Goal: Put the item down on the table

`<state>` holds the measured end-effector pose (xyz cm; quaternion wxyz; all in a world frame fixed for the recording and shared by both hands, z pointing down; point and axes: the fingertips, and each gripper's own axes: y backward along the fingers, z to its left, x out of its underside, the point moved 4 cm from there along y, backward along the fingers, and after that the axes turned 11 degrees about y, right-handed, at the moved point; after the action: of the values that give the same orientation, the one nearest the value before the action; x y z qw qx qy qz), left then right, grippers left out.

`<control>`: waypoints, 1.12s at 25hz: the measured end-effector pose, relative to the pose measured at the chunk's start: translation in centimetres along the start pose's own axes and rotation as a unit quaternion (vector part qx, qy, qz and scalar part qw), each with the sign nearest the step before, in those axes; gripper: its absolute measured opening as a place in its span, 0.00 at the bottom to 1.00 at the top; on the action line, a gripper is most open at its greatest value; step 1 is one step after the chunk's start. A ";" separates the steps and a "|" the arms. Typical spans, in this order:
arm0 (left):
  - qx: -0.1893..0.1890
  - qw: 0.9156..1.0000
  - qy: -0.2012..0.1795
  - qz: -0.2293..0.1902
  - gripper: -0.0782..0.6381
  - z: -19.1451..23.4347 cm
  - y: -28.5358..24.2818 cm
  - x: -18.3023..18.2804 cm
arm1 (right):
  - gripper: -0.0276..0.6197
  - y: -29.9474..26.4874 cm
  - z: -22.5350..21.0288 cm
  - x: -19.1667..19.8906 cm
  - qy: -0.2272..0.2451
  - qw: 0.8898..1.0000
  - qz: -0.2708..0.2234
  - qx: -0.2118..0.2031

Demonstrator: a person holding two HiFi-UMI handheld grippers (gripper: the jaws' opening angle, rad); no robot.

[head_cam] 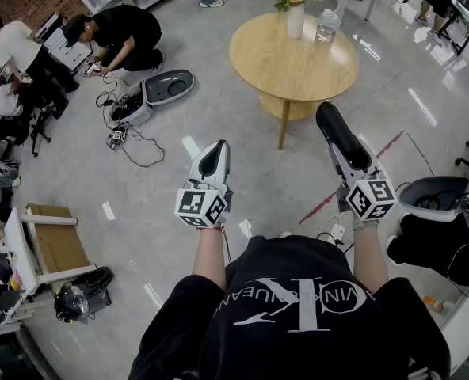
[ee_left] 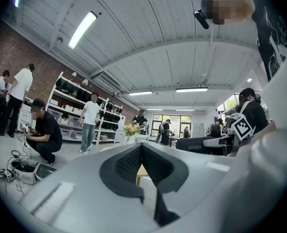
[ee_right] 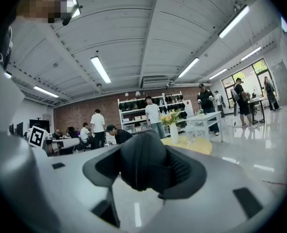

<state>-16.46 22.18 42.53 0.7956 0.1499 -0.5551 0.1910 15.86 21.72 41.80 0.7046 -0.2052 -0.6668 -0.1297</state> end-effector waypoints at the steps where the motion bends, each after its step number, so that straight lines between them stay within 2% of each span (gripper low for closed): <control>1: 0.000 1.000 -0.004 -0.003 0.13 0.0 -0.1 -0.3 | 0.45 -0.2 0.0 -0.2 0.000 1.000 -0.002 -0.001; 17: -0.016 1.000 -0.019 -0.011 0.13 -3.2 -1.2 0.8 | 0.45 0.9 -2.4 0.4 -0.005 0.999 -0.020 -0.036; 23: -0.010 1.000 -0.016 -0.021 0.13 -2.7 -4.2 0.2 | 0.45 -0.4 -4.6 0.2 -0.015 0.999 -0.030 -0.030; 28: -0.005 1.000 -0.008 0.000 0.13 -1.2 -7.7 1.4 | 0.45 -3.1 -6.3 1.4 -0.031 0.999 -0.016 -0.024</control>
<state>-11.41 16.14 43.27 0.7915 0.1477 -0.5627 0.1871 20.14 16.18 43.35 0.6764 -0.2152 -0.6881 -0.1503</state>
